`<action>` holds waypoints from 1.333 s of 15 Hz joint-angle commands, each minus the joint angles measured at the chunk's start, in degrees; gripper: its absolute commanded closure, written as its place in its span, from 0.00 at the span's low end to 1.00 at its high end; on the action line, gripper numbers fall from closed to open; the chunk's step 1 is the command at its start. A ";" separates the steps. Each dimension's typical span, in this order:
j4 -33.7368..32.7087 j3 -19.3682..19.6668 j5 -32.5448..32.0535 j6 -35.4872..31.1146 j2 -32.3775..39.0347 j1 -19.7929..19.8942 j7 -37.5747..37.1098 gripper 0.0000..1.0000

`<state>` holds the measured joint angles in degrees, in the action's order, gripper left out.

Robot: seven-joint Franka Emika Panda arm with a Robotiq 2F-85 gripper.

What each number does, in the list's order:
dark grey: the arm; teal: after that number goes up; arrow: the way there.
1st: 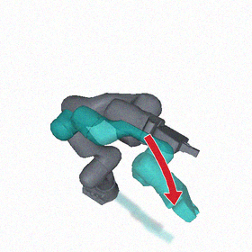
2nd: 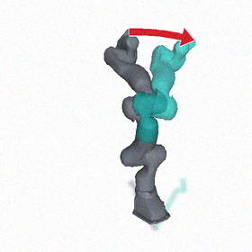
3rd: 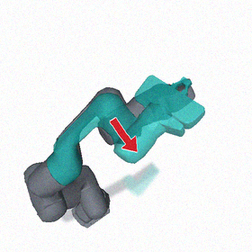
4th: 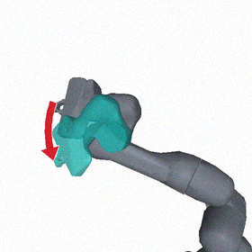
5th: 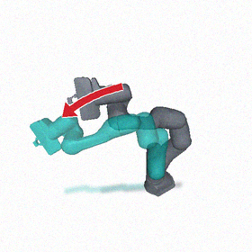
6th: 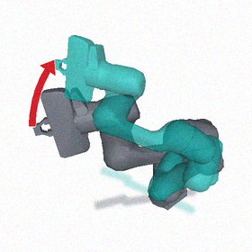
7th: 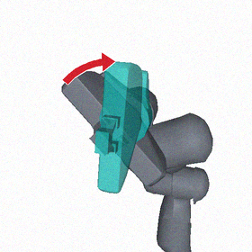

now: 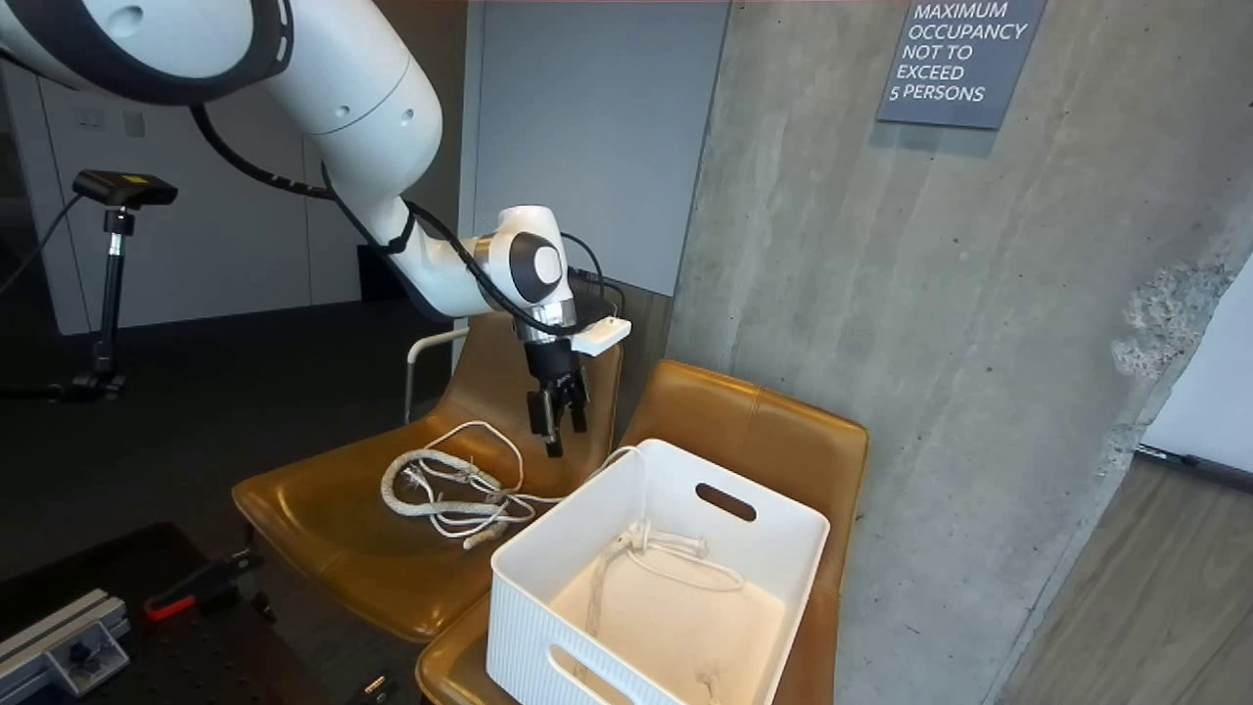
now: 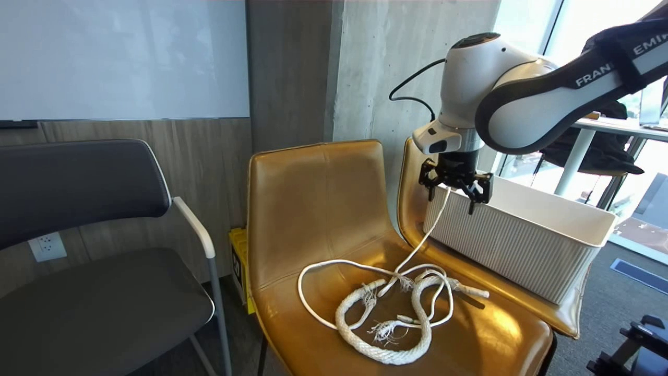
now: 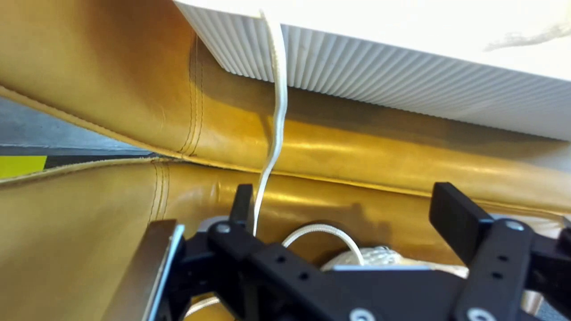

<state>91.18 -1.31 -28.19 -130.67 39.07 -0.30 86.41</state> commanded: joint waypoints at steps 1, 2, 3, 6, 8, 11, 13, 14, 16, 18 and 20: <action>-6.53 1.08 -0.75 -0.24 5.01 0.44 4.52 0.00; -7.72 1.39 -0.68 -0.24 6.03 0.52 5.29 0.00; -8.80 1.69 -0.65 -0.28 6.99 0.52 5.93 0.00; -11.57 2.46 -0.45 -0.35 9.48 0.60 7.31 0.16; -12.95 3.00 -0.50 -0.31 10.86 0.45 7.66 0.37; -14.50 3.44 -0.42 -0.24 12.24 0.26 7.63 0.60; -15.29 3.61 -0.38 -0.03 12.80 0.07 7.34 0.75; -15.59 3.68 -0.38 0.07 12.95 -0.05 7.17 0.84; -16.12 3.81 -0.32 0.72 12.87 -0.52 6.51 0.97; -16.07 3.53 0.13 1.98 11.96 -1.63 5.14 1.00; -15.76 3.02 0.46 2.91 11.33 -3.42 3.17 1.00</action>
<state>76.12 1.72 -28.24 -130.20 51.18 -1.03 91.97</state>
